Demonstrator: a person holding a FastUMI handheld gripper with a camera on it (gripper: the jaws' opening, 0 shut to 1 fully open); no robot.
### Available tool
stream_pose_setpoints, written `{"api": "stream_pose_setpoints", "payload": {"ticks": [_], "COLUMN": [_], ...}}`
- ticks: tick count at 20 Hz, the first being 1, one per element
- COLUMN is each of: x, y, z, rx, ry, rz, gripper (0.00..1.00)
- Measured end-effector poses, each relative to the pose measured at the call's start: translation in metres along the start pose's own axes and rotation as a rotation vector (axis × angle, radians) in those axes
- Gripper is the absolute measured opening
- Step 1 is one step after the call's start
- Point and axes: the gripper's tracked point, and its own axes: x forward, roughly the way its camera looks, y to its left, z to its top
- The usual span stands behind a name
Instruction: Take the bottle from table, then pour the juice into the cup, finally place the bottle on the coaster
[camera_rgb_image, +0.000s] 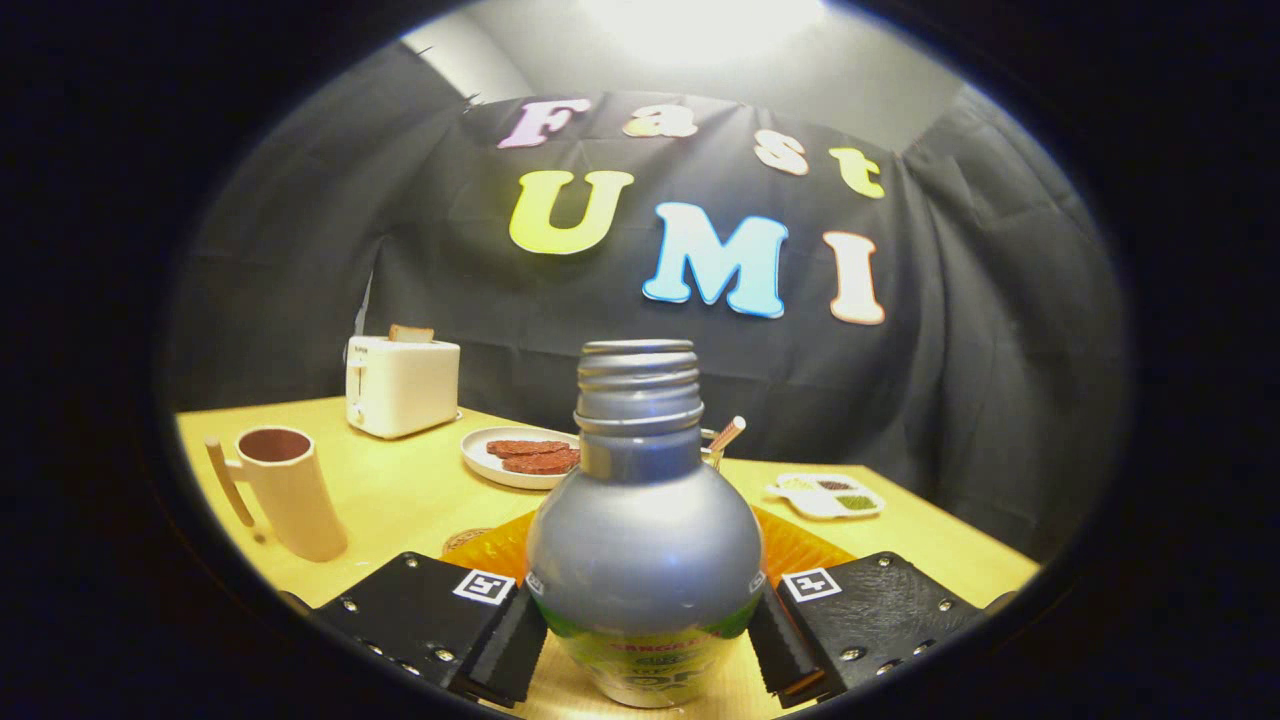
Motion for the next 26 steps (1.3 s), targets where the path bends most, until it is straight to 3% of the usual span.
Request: {"api": "stream_pose_setpoints", "payload": {"ticks": [15, 26], "x": [0.035, 0.055], "y": [0.073, 0.104], "z": [0.038, 0.039], "rx": [-0.607, -0.821], "ry": [-0.14, -0.196], "rz": [-0.002, 0.001], "gripper": [0.82, 0.82]}}
